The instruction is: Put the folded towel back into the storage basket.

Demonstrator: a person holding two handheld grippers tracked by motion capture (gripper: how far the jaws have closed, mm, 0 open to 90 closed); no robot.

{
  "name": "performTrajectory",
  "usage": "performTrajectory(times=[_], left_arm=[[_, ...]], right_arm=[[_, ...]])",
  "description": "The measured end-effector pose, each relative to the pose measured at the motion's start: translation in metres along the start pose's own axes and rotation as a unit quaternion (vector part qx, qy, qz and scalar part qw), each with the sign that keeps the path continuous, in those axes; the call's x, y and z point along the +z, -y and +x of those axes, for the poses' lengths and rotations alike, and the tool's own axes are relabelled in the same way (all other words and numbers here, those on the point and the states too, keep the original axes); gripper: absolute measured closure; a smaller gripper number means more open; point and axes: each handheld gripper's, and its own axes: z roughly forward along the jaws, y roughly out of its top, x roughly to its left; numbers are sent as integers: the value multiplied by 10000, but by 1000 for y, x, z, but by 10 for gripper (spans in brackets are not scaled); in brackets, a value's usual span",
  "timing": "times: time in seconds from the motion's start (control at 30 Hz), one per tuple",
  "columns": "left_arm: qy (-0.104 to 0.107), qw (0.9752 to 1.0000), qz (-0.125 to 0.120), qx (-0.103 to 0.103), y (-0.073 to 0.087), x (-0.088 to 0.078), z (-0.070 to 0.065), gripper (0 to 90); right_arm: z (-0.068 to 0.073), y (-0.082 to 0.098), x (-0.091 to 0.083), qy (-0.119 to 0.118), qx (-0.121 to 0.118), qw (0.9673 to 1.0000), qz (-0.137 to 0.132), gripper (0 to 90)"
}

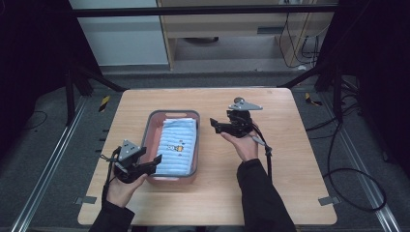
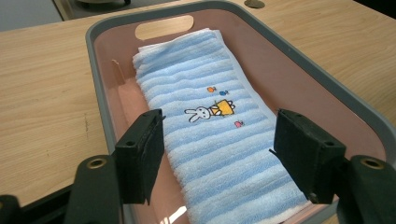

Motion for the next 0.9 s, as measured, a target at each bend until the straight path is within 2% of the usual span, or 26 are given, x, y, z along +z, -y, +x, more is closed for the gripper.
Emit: performTrajectory(times=[0.13, 0.3, 0.77, 0.9], left_arm=[[-12, 10000, 20, 40, 1, 0, 3, 304], [-111, 9999, -65, 61, 1, -3, 8, 281], [-347, 9993, -87, -129, 12, -12, 34, 228], [-454, 9988, -87, -149, 15, -15, 41, 216]], right_arm=[[-11, 9, -18, 84, -23, 10000, 11, 237], [-25, 22, -38, 175, 41, 9998, 12, 223], [-61, 66, -83, 388, 189, 9991, 34, 193], [-72, 79, -93, 533, 204, 9984, 11, 188]])
